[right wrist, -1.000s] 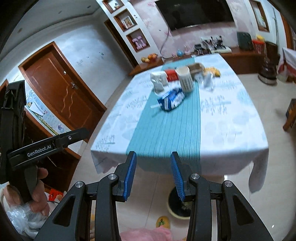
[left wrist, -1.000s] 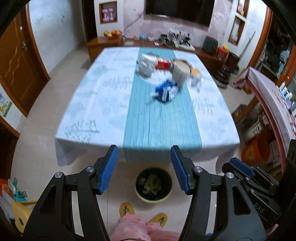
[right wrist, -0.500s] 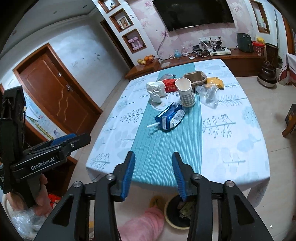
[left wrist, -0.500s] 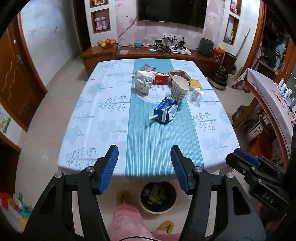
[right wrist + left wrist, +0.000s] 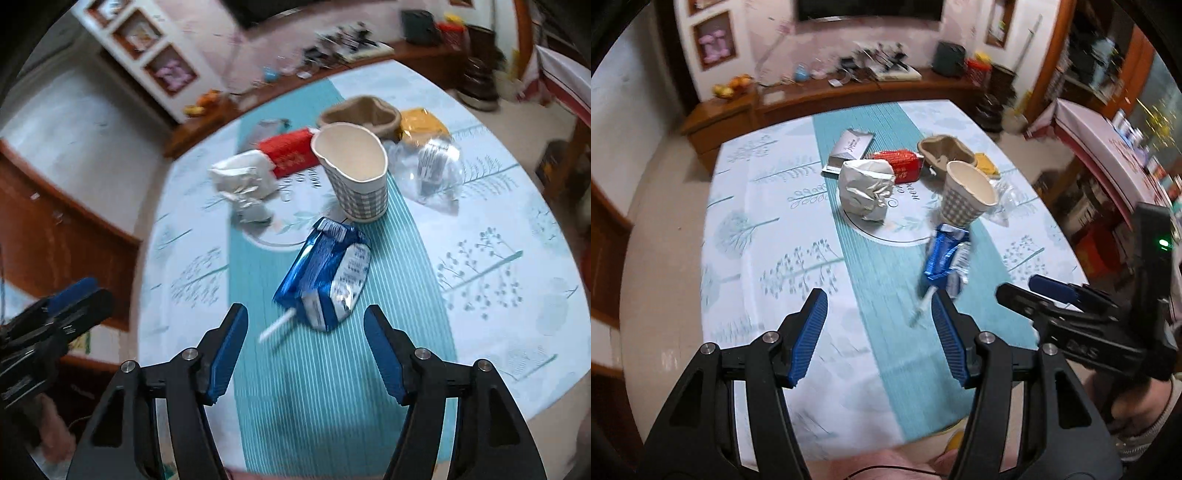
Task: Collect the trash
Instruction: 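Grasp the blue drink carton with the right gripper while the left grasps the white tissue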
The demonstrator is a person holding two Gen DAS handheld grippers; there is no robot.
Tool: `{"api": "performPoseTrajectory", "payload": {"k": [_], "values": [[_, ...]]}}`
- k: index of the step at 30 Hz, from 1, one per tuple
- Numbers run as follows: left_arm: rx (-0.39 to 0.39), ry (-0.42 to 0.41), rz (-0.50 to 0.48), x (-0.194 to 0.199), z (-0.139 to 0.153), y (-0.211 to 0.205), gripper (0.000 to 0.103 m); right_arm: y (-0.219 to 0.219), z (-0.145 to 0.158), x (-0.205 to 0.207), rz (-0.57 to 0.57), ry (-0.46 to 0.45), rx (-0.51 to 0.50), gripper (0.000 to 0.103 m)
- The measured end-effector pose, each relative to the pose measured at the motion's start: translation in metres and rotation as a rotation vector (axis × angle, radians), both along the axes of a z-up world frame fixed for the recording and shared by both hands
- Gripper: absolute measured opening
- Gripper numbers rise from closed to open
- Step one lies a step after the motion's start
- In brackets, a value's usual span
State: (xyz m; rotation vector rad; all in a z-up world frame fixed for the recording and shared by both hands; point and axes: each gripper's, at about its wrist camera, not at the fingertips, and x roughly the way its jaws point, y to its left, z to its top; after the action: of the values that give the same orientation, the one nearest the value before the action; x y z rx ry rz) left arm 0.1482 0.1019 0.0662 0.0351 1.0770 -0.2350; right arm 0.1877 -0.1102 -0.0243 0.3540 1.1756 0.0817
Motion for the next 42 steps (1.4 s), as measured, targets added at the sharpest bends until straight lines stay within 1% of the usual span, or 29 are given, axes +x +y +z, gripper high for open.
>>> {"api": "performPoseTrajectory", "payload": {"k": [1,2,4,5,11,12,15,17,18,19,20,21,22,25,29,30,31,36,38,40,41,42], "values": [[0.0,0.007,-0.016,0.011,-0.003,0.006,0.058,0.005,-0.009,0.012,-0.029,0.021,-0.013,0.068],[0.0,0.012,-0.036,0.022,-0.007,0.011,0.067,0.008,-0.017,0.023,-0.061,0.045,-0.028,0.068],[0.005,0.021,-0.085,0.051,-0.014,0.023,0.075,0.01,-0.032,0.038,-0.117,0.082,-0.045,0.068],[0.005,0.024,-0.112,0.068,-0.019,0.028,0.078,0.012,-0.04,0.047,-0.142,0.097,-0.058,0.068],[-0.028,0.053,-0.206,0.139,-0.045,0.038,0.081,0.026,-0.074,0.08,-0.19,0.175,-0.181,0.068],[-0.032,0.057,-0.212,0.144,-0.048,0.036,0.081,0.028,-0.078,0.083,-0.198,0.187,-0.206,0.068],[-0.067,0.082,-0.26,0.169,-0.063,0.033,0.082,0.031,-0.085,0.087,-0.22,0.193,-0.231,0.068],[-0.068,0.091,-0.292,0.175,-0.071,0.028,0.082,0.034,-0.086,0.088,-0.226,0.188,-0.248,0.065],[-0.061,0.093,-0.312,0.179,-0.077,0.025,0.082,0.036,-0.085,0.088,-0.229,0.182,-0.255,0.059],[-0.051,0.094,-0.333,0.184,-0.082,0.022,0.082,0.038,-0.083,0.087,-0.231,0.175,-0.255,0.042],[-0.039,0.092,-0.354,0.188,-0.087,0.019,0.082,0.039,-0.082,0.087,-0.235,0.166,-0.247,0.038],[-0.031,0.087,-0.373,0.19,-0.091,0.014,0.082,0.039,-0.081,0.083,-0.24,0.164,-0.245,0.031],[-0.027,0.083,-0.387,0.193,-0.094,0.012,0.082,0.04,-0.077,0.081,-0.249,0.153,-0.242,0.028],[-0.03,0.086,-0.434,0.203,-0.105,0.005,0.082,0.037,-0.073,0.077,-0.286,0.148,-0.189,0.026],[-0.034,0.11,-0.458,0.219,-0.122,-0.003,0.082,0.035,-0.069,0.071,-0.304,0.133,-0.154,0.023],[-0.041,0.118,-0.462,0.224,-0.126,-0.005,0.082,0.036,-0.068,0.069,-0.308,0.127,-0.145,0.022],[-0.053,0.127,-0.469,0.228,-0.131,-0.007,0.082,0.035,-0.065,0.067,-0.309,0.117,-0.133,0.016],[-0.12,0.162,-0.493,0.237,-0.142,-0.016,0.082,0.031,-0.057,0.054,-0.316,0.11,-0.071,0.014],[-0.127,0.168,-0.499,0.24,-0.145,-0.019,0.082,0.031,-0.054,0.047,-0.316,0.113,-0.056,0.014],[-0.148,0.17,-0.502,0.241,-0.148,-0.021,0.081,0.03,-0.05,0.044,-0.314,0.114,-0.044,0.014],[-0.155,0.167,-0.504,0.24,-0.147,-0.022,0.072,0.03,-0.048,0.04,-0.315,0.113,-0.039,0.014],[-0.177,0.165,-0.51,0.238,-0.147,-0.023,0.056,0.029,-0.046,0.037,-0.315,0.111,-0.031,0.014]]}}
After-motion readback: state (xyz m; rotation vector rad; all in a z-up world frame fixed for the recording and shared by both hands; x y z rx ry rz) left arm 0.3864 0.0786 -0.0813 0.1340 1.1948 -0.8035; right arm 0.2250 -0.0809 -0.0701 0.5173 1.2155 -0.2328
